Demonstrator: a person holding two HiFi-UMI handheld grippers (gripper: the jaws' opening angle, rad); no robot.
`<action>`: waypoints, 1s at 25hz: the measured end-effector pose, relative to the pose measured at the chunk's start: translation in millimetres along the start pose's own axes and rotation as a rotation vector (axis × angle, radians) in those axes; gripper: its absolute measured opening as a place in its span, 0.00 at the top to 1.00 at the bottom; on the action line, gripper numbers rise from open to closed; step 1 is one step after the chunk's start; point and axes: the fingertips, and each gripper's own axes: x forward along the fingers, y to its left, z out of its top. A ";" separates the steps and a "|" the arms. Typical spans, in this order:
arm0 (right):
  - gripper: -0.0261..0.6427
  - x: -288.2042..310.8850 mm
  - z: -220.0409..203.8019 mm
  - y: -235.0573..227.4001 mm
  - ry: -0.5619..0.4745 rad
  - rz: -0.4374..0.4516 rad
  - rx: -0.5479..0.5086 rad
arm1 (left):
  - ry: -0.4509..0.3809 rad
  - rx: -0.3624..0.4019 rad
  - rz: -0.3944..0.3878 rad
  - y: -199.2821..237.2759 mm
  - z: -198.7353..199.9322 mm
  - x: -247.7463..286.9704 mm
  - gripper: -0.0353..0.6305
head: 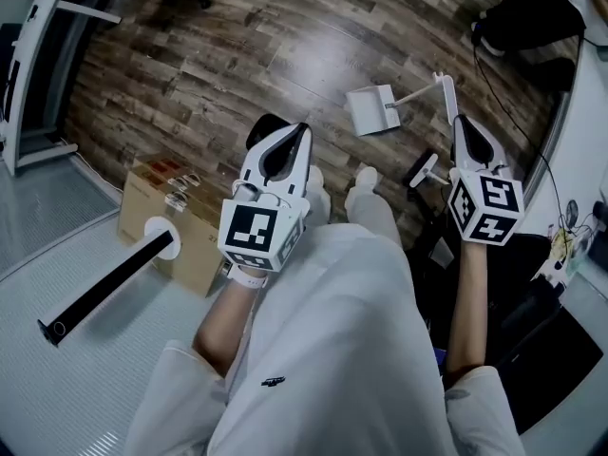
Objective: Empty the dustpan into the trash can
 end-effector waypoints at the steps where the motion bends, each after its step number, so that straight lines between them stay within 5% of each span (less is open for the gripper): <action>1: 0.94 -5.7 2.0 5.3 -0.009 0.016 -0.003 | -0.003 -0.004 -0.002 -0.4 3.2 -5.3 0.94; 25: 0.94 -106.0 61.6 144.7 -0.308 0.185 -0.203 | -0.146 0.025 0.009 43.9 51.4 -106.6 0.94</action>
